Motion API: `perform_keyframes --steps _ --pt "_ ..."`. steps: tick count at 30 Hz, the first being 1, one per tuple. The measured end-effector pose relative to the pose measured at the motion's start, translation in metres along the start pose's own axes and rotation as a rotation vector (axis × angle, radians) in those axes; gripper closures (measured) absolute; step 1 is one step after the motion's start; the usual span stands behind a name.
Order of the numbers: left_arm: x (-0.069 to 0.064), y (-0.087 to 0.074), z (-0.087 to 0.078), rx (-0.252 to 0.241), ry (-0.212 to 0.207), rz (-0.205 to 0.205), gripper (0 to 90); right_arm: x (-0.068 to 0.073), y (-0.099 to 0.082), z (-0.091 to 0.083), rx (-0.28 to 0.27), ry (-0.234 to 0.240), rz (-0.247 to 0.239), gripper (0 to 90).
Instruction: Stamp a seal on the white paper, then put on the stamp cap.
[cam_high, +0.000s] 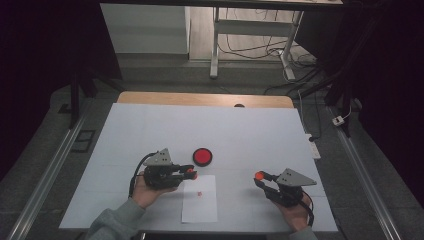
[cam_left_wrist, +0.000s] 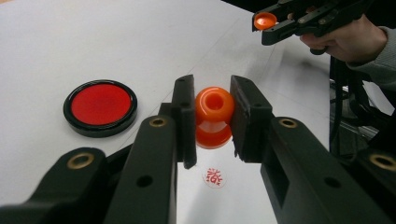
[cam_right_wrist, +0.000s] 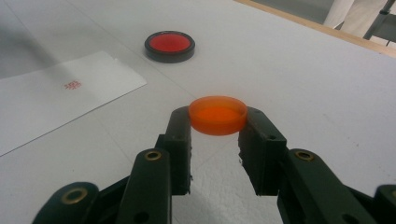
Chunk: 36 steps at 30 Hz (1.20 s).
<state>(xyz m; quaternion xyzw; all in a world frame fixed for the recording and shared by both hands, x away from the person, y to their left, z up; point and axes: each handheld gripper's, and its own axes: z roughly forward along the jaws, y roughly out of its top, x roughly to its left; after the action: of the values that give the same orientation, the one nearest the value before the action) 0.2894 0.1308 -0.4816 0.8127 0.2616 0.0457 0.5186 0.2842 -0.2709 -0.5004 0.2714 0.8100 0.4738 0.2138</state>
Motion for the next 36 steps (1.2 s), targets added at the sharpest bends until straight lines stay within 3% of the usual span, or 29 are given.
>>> perform_keyframes --steps 13,24,36 --pt "0.000 0.000 0.001 0.006 0.005 0.004 72.7 0.002 0.002 0.004 -0.001 0.006 -0.003 64.6" --pt "0.000 0.000 0.002 0.010 0.004 0.008 72.6 0.011 0.006 0.017 0.006 0.051 -0.007 64.6" --pt "0.000 0.000 0.003 0.012 0.007 0.011 72.6 0.027 0.011 0.034 0.023 0.095 -0.043 64.6"
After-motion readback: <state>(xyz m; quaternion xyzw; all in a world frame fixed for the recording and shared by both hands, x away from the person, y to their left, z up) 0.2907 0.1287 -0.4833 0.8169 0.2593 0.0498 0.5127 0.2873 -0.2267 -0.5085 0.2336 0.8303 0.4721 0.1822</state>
